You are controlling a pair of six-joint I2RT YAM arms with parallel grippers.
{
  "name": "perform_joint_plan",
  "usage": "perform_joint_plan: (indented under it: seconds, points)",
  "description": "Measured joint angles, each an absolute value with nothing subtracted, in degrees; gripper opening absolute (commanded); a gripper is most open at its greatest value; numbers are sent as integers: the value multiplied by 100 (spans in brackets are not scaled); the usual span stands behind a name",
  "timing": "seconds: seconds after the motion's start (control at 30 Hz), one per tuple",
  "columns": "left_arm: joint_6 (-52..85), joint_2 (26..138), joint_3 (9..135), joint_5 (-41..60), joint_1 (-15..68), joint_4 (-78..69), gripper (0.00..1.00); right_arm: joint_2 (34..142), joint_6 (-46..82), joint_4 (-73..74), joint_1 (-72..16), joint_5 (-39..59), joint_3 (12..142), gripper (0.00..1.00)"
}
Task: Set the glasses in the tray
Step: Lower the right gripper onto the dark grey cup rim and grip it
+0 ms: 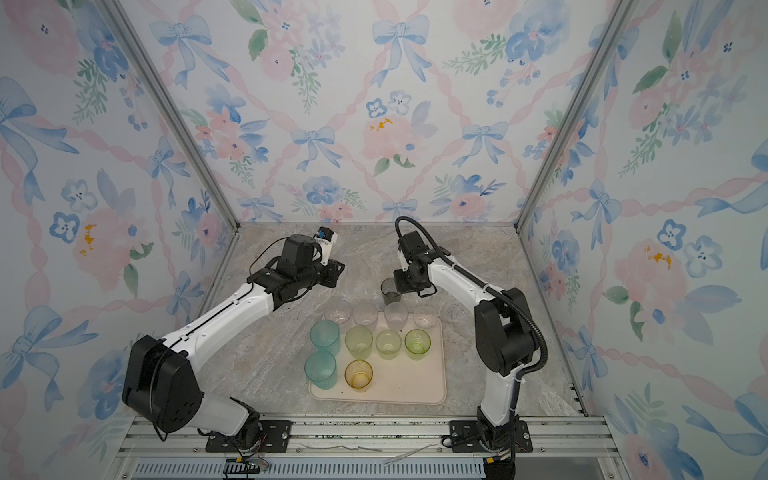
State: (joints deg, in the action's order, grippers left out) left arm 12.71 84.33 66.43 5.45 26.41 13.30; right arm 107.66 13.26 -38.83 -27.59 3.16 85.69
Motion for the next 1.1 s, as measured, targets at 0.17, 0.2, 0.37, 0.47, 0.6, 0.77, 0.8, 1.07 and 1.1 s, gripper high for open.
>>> perform_joint_plan:
  seconds: [0.17,0.2,0.37,0.47,0.6,0.77,0.8,1.07,1.1]
  points:
    - [1271,8433,6641,545,2609,1330,23,10895,1326,-3881,-2759,320,8665,25]
    - [1271,8433,6641,548,2604,1330,23,10925,1326,-3879,-2759,318,8678,25]
    - [1269,8433,6639,550,2576,1328,23,11076,1326,-3881,-2759,320,8766,23]
    - [1269,8433,6628,567,2558,1330,23,11153,1328,-3892,-2759,322,8829,22]
    - [1267,8433,6611,589,2530,1330,23,11179,1326,-3900,-2759,322,8884,21]
    - [1249,8433,6611,607,2506,1330,23,11271,1326,-3894,-2757,322,9041,18]
    - [1249,8433,6611,609,2506,1328,23,11303,1326,-3894,-2757,322,9056,17]
    - [1243,8433,6611,646,2462,1328,23,11467,1323,-3944,-2757,322,9080,12]
    - [1229,8433,6611,650,2456,1330,23,11467,1315,-3944,-2757,320,9089,11]
